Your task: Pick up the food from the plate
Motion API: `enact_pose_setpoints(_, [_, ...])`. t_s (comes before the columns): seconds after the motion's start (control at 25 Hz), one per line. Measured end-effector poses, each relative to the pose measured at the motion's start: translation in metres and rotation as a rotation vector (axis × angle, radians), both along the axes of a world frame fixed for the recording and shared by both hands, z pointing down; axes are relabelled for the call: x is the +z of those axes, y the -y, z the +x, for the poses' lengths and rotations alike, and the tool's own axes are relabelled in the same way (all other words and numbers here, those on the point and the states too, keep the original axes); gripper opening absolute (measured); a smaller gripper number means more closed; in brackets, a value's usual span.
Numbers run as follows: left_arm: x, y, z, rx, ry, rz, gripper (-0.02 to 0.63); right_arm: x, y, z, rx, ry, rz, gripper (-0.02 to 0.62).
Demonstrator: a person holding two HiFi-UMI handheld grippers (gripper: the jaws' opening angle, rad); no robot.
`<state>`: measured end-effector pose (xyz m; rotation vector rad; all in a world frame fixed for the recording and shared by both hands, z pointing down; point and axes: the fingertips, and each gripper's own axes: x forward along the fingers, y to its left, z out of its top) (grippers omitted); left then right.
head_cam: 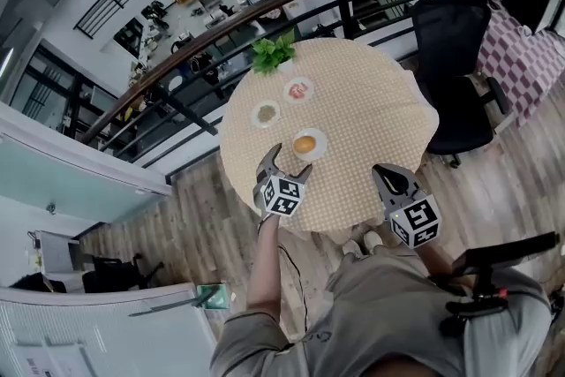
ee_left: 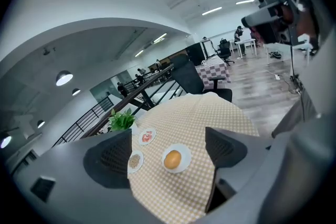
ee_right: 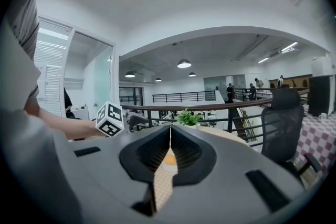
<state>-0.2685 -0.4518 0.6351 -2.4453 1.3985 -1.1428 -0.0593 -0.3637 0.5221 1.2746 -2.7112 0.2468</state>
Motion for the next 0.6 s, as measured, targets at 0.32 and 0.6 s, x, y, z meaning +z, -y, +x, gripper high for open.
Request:
enact_pose_setpoints(0.32, [0.075, 0.045, 0.0, 0.111, 0.151, -0.146, 0.448, 0.007, 0.005, 0.013, 0.052, -0.018, -0.017, 0.015])
enact_pose_setpoints(0.6, [0.144, 0.07, -0.007, 0.149, 0.256, -0.29, 0.446, 0.014, 0.008, 0.021, 0.08, -0.035, -0.034, 0.015])
